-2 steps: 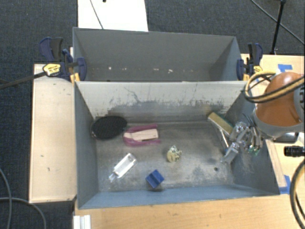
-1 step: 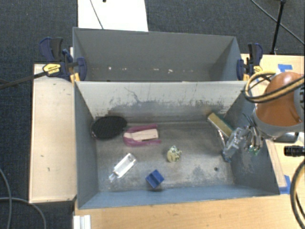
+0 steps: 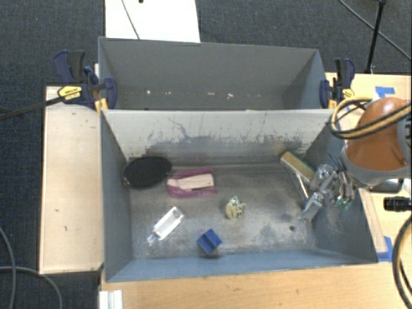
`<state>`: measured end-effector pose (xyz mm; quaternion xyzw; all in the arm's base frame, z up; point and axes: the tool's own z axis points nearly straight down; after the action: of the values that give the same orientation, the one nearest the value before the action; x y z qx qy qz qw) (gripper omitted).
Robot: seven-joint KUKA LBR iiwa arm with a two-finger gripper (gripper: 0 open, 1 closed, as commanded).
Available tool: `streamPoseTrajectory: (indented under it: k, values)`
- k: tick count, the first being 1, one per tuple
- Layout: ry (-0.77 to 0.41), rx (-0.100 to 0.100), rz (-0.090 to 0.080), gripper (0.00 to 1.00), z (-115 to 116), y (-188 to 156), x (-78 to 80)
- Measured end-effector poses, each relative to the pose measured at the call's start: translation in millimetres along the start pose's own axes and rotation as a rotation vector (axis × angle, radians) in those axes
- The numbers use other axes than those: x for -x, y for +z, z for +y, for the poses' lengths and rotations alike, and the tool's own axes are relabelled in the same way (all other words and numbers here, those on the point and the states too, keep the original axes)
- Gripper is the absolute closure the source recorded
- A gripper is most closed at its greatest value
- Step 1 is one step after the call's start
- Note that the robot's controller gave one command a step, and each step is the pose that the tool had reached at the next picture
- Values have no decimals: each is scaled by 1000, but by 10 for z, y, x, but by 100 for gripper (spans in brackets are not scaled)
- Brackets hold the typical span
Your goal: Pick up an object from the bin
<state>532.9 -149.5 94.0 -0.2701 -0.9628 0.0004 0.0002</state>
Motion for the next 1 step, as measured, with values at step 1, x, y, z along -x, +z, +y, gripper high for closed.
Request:
streamPoseTrajectory:
  k: [1]
  values:
    - [-2,1,-2,100,2,-6,6]
